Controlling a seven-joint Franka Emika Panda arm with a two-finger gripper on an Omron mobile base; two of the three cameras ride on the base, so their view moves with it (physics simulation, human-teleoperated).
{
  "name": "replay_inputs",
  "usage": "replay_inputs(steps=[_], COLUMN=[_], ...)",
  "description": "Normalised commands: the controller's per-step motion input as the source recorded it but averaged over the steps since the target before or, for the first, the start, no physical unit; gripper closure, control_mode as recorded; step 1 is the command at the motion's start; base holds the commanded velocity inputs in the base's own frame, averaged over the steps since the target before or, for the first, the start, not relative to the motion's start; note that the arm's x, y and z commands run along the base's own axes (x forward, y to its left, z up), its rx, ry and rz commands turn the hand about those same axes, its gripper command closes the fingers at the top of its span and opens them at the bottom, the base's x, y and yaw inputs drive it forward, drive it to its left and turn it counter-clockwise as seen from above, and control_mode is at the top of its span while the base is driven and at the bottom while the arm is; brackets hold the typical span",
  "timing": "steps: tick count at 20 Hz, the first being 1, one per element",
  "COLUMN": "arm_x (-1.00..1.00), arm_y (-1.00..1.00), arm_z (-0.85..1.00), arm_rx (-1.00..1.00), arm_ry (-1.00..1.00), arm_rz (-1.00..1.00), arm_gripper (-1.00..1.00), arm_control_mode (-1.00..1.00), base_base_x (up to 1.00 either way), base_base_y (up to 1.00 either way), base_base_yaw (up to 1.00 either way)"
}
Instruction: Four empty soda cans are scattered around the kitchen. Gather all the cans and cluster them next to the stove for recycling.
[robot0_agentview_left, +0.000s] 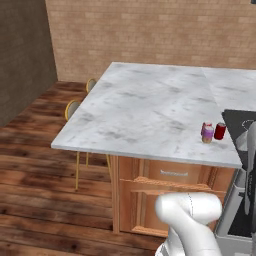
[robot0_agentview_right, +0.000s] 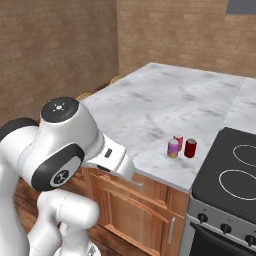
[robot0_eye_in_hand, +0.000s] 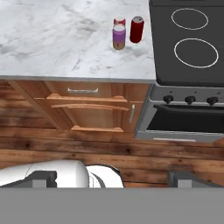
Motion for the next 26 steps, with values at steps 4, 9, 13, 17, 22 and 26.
replay_inputs(steps=[4, 9, 13, 17, 22, 26], arm_x=[0.0, 0.0, 0.0, 0.0, 0.0, 0.0], arm_y=[0.0, 0.0, 0.0, 0.0, 0.0, 0.0], arm_z=[0.0, 0.0, 0.0, 0.0, 0.0, 0.0], arm_rx=[0.0, 0.0, 0.0, 0.0, 0.0, 0.0], arm_ry=[0.0, 0.0, 0.0, 0.0, 0.0, 0.0], arm_rz=[0.0, 0.0, 0.0, 0.0, 0.0, 0.0], arm_gripper=[-1.0, -1.0, -1.0, -1.0, -1.0, -1.0], arm_control_mode=[1.0, 1.0, 1.0, 1.0, 1.0, 1.0], base_base_x=[-0.5, -0.44, -0.3, -0.3, -0.45, -0.4], base_base_y=[-0.06, -0.38, -0.76, -0.87, -0.86, -0.66], base_base_yaw=[0.0, 0.0, 0.0, -0.01, -0.04, -0.21])
